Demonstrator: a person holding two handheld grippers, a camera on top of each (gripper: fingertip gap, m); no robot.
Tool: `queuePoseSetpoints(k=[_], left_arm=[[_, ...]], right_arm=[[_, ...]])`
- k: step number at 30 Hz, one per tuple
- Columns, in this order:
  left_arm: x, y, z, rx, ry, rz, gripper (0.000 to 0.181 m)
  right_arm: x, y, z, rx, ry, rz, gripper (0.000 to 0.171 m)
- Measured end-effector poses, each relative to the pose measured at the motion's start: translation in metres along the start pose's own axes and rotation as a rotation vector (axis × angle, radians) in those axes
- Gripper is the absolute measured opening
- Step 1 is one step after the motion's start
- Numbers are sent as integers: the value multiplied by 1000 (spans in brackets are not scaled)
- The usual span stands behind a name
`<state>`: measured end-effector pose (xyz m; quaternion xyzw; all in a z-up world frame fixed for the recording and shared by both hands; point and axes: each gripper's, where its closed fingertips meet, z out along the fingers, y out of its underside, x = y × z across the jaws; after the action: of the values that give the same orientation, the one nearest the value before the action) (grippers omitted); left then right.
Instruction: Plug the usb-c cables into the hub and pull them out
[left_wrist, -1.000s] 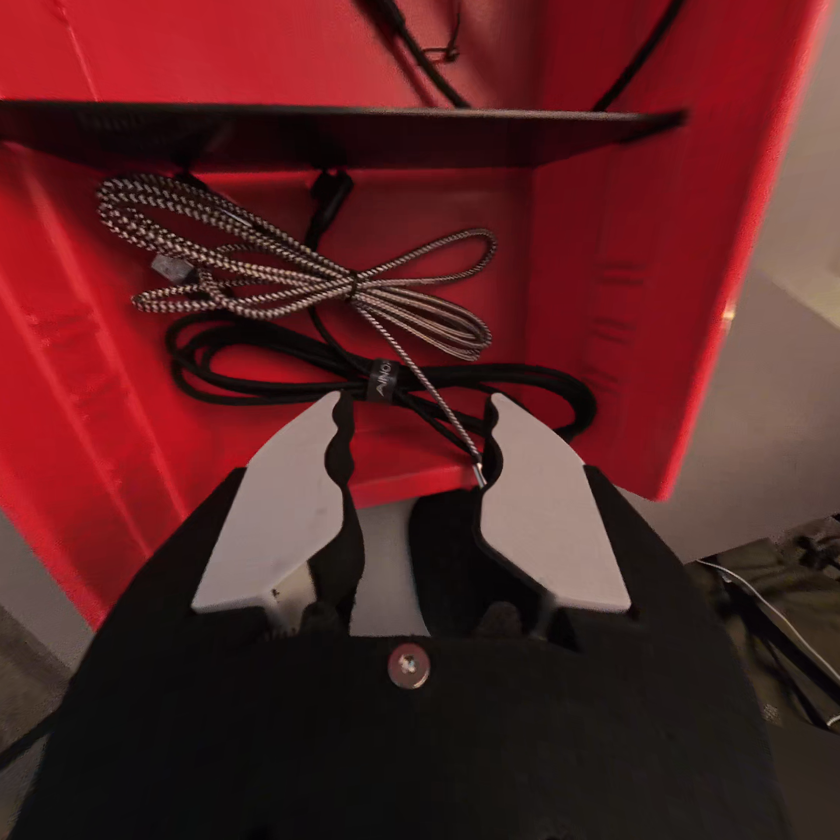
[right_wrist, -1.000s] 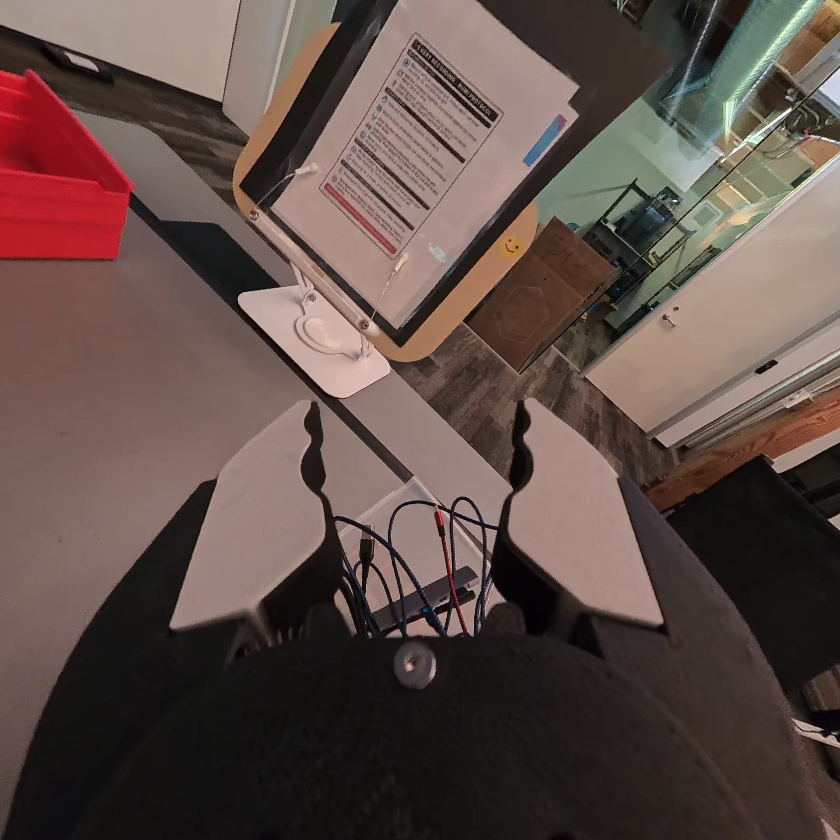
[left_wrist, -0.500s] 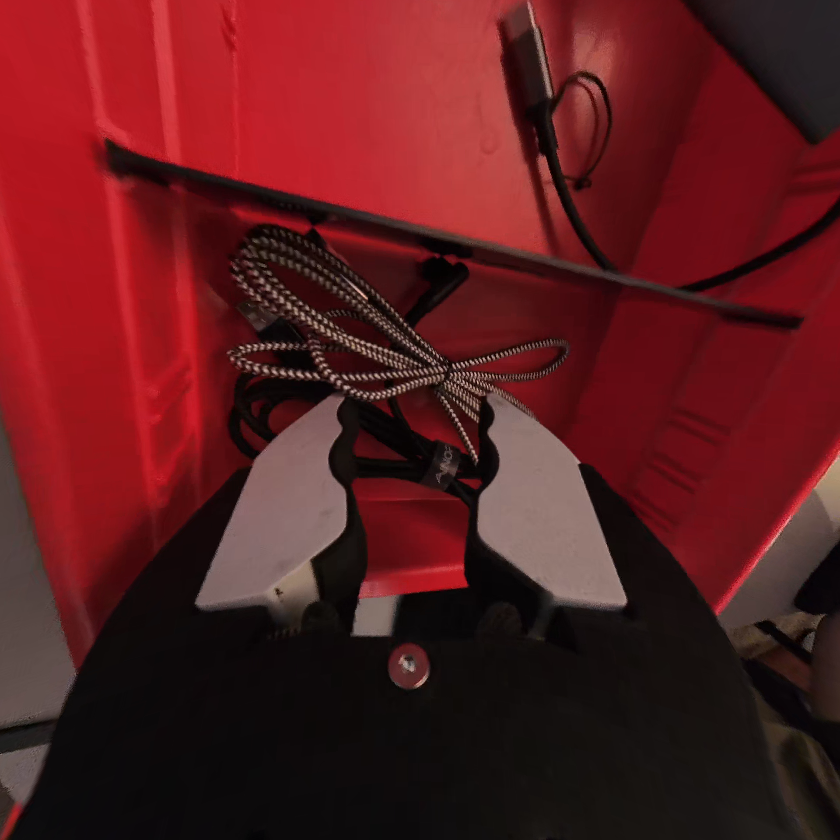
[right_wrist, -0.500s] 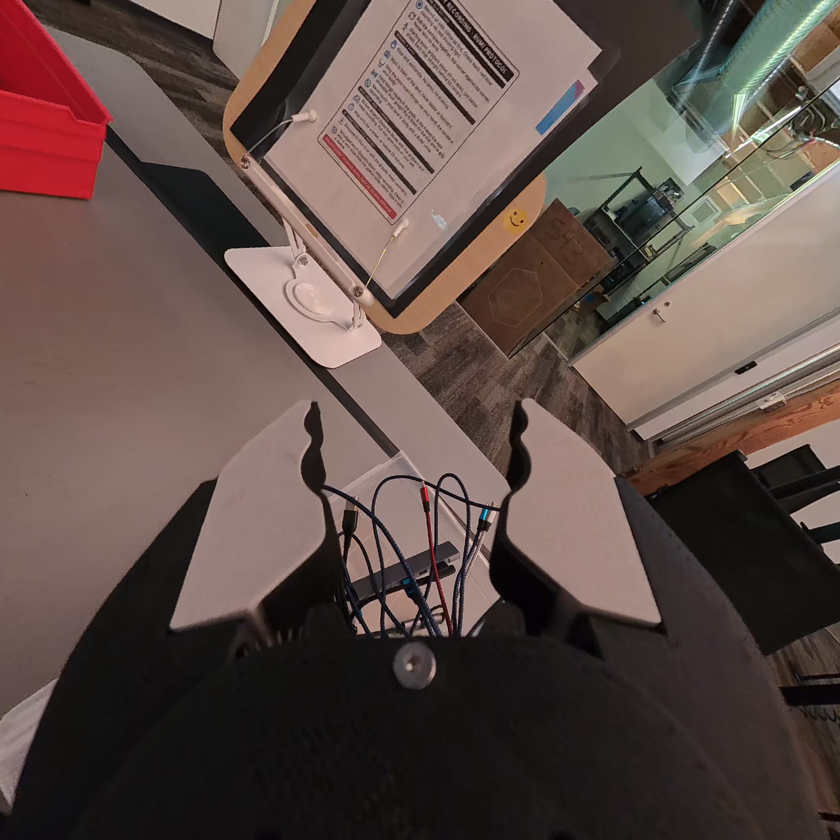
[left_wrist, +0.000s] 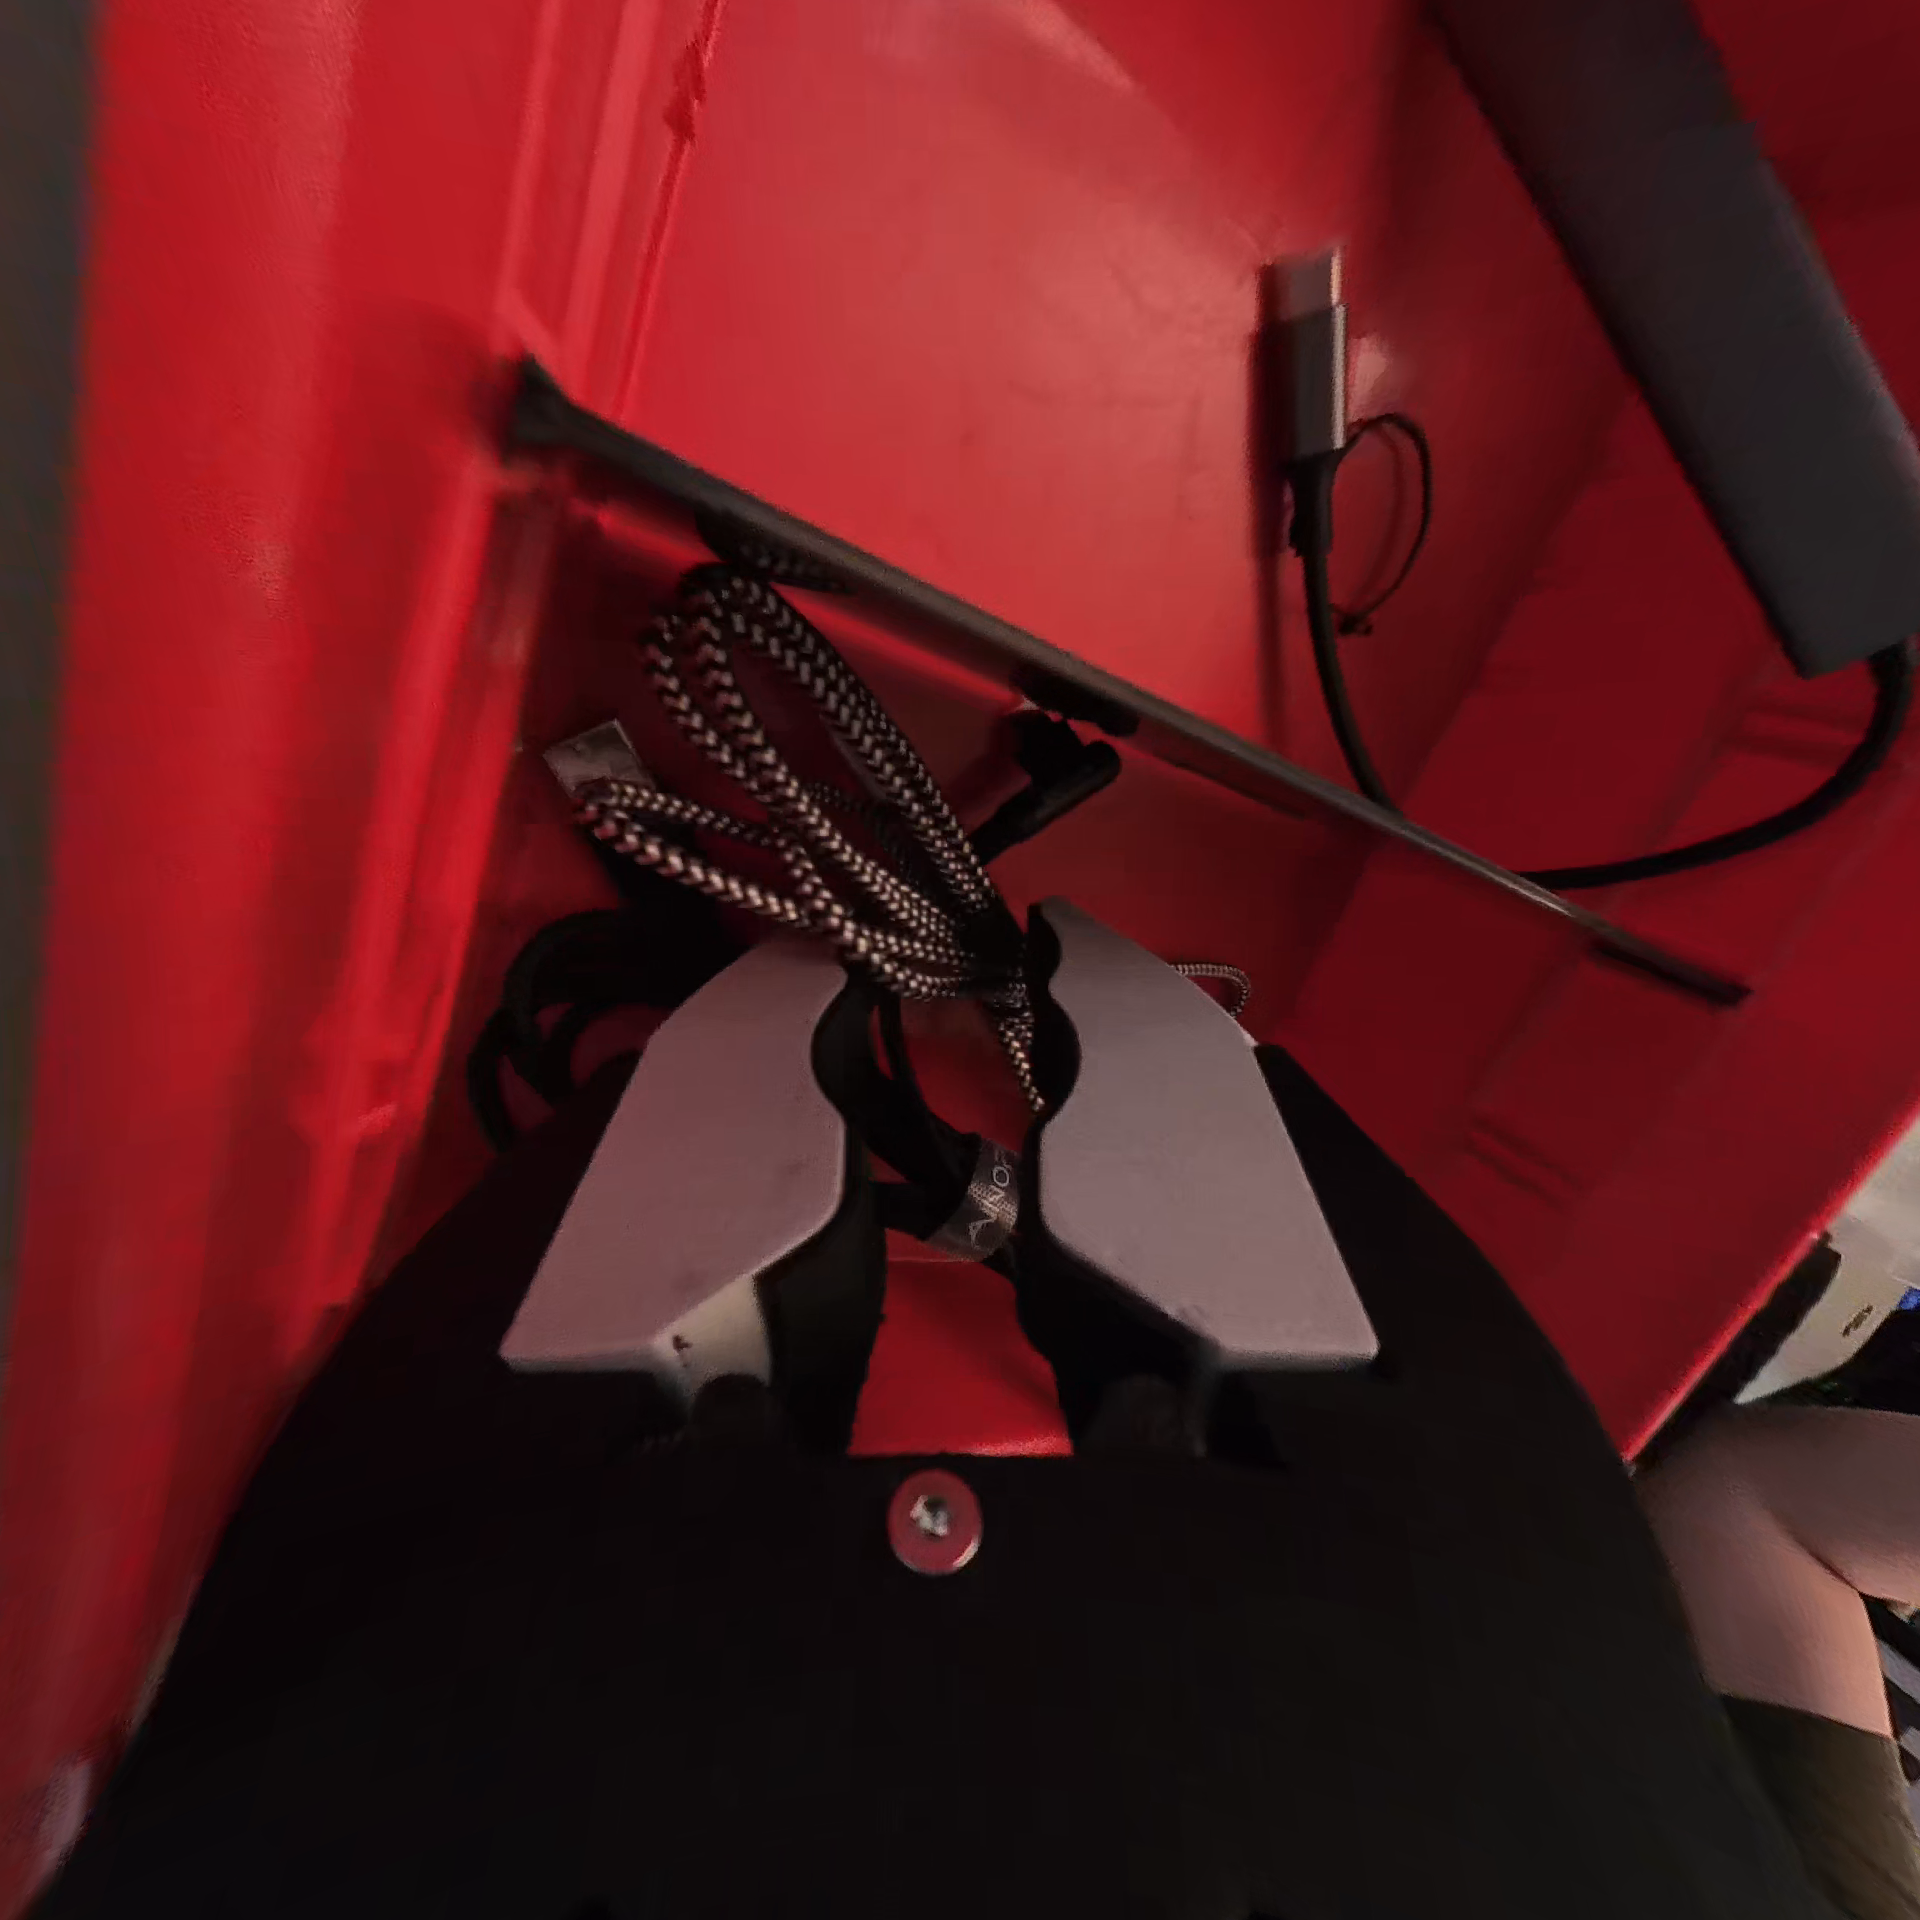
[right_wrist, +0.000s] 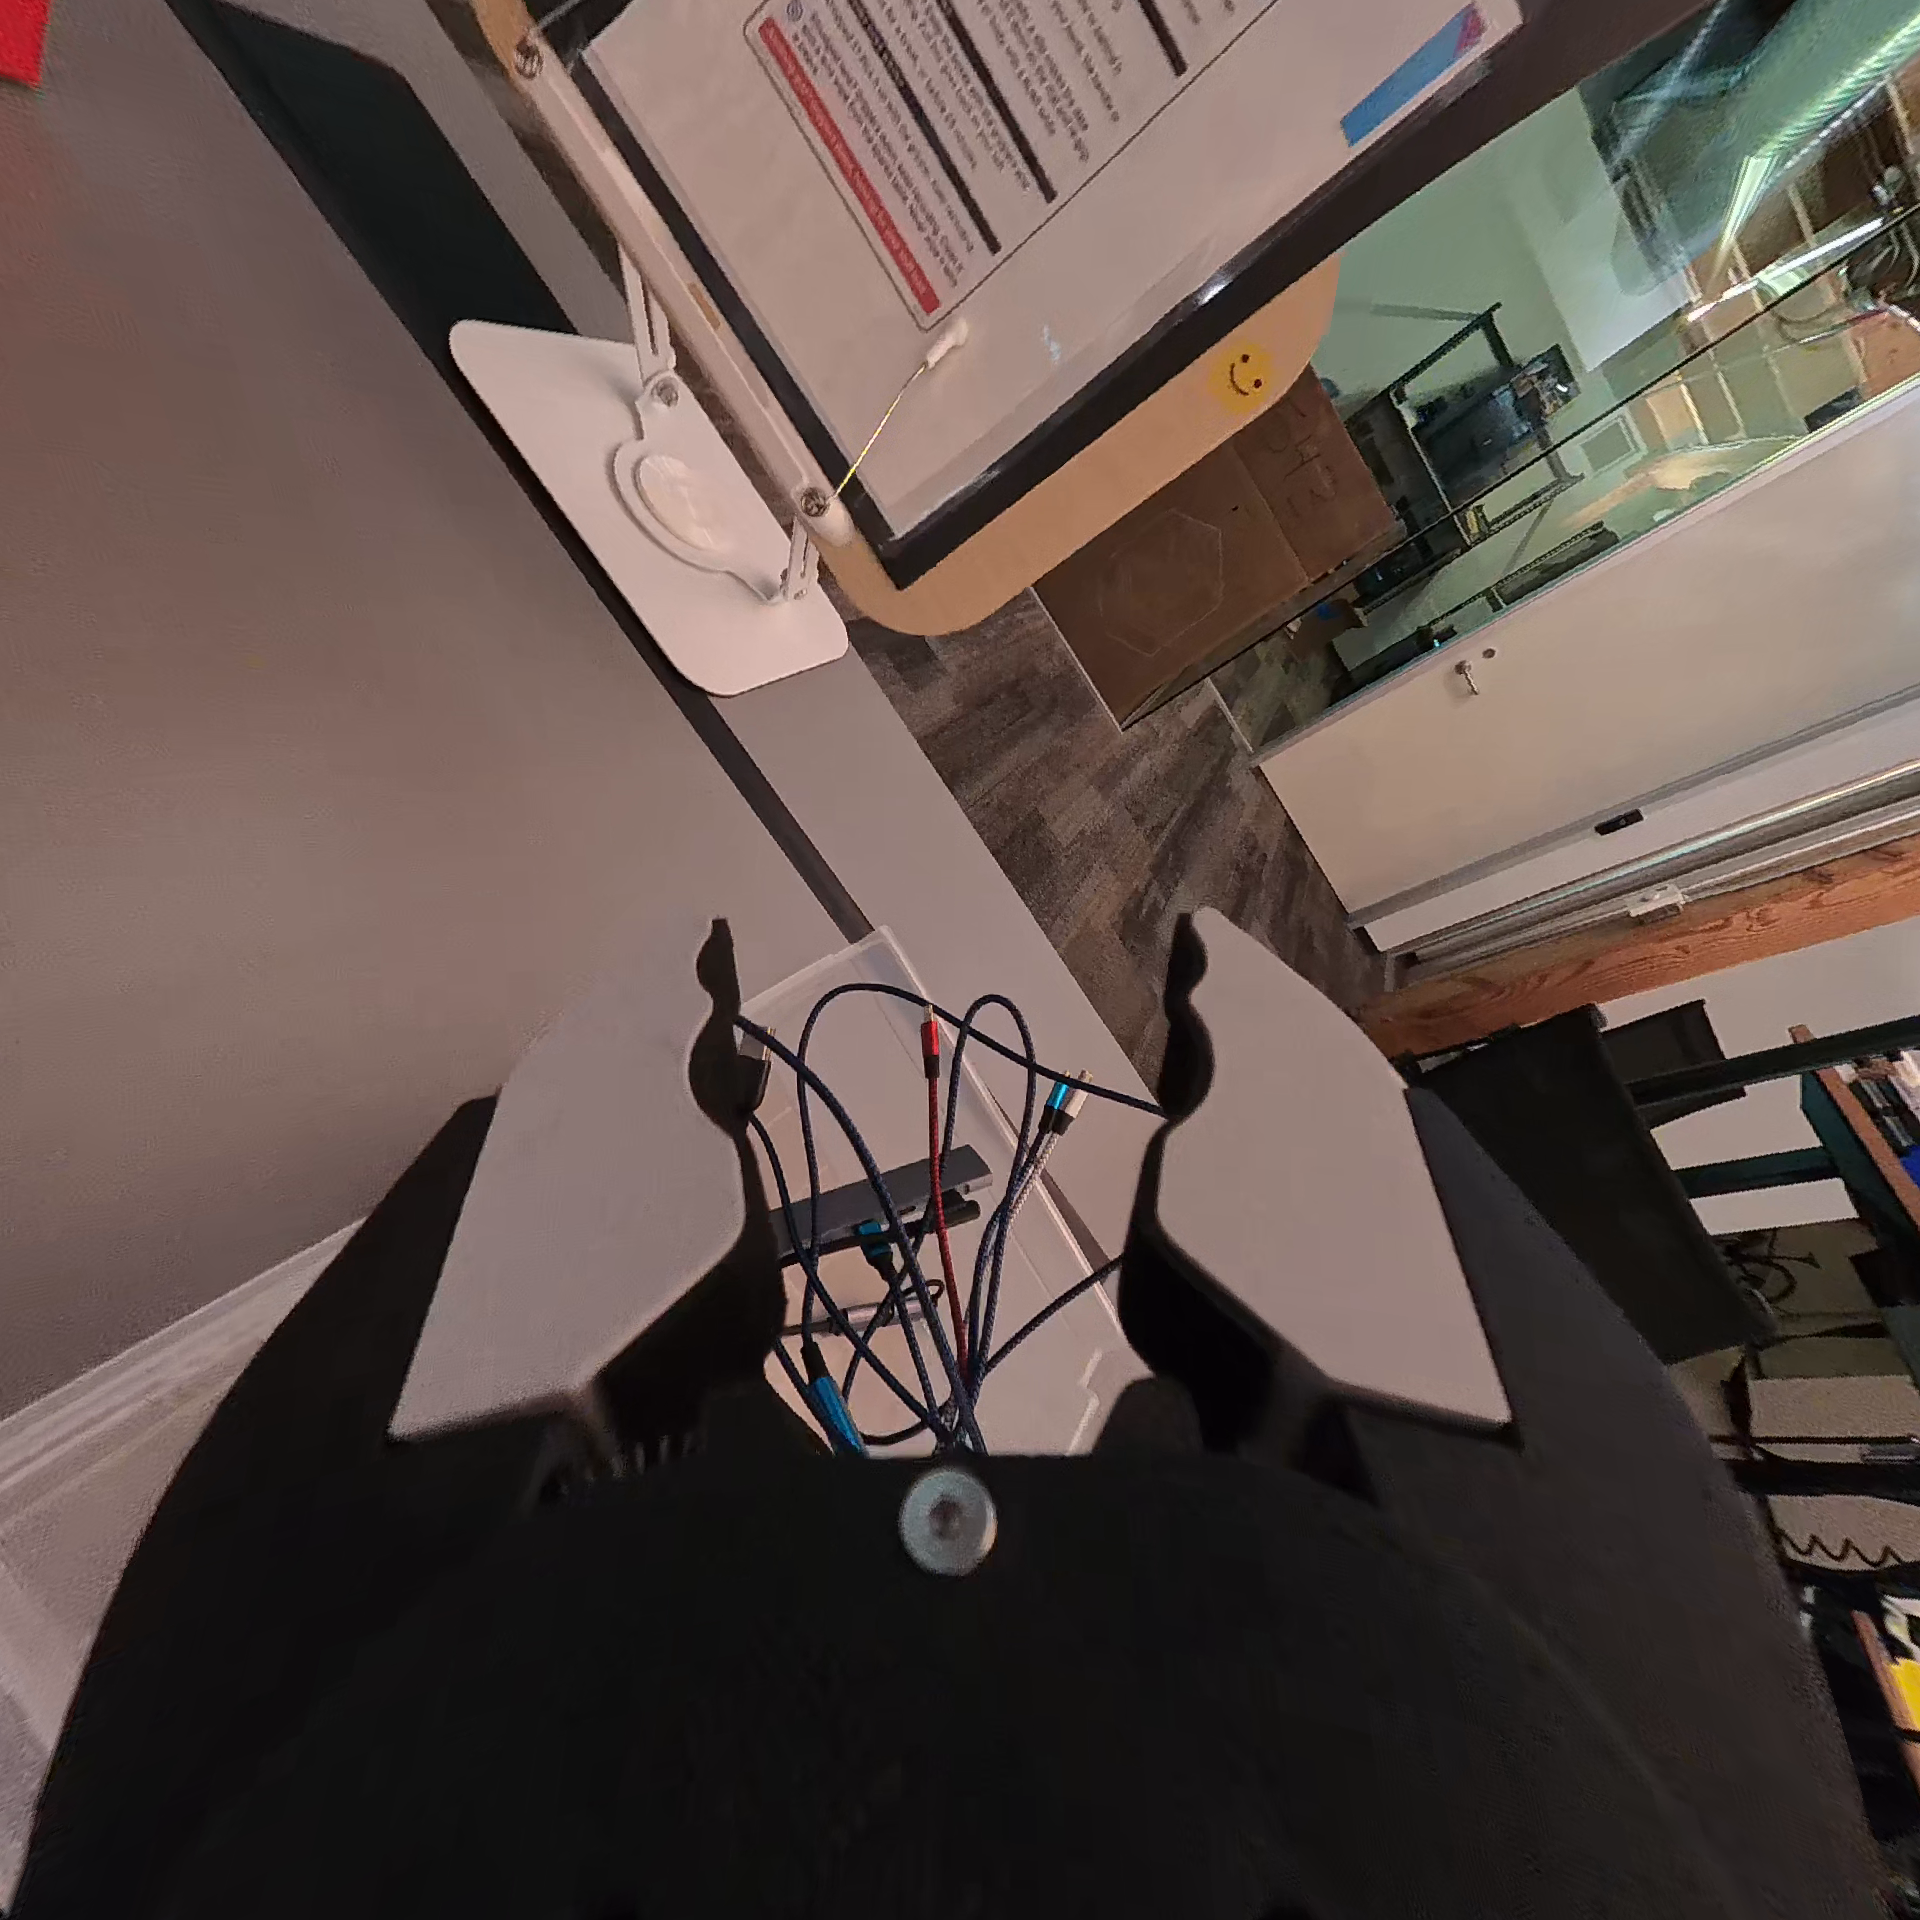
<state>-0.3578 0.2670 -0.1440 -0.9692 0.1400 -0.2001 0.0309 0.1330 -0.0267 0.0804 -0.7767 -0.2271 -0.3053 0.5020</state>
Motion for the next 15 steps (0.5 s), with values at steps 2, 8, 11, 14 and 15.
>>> queuePoseSetpoints(k=[2, 8, 11, 14, 15], left_arm=[[2, 1, -7, 7, 8, 18, 22], [38, -1, -61, 171, 87, 136, 9], [86, 2, -100, 303, 192, 292, 8], [147, 21, -139, 426, 279, 500, 8], [169, 31, -149, 463, 301, 577, 8]], right_arm=[[-3, 2, 2, -17, -5, -22, 80], [-10, -4, 5, -18, -18, -52, 79], [-17, -14, 6, 3, -31, -73, 79], [-29, -34, 6, 64, -59, -84, 77], [-37, -47, 6, 111, -83, -77, 77]])
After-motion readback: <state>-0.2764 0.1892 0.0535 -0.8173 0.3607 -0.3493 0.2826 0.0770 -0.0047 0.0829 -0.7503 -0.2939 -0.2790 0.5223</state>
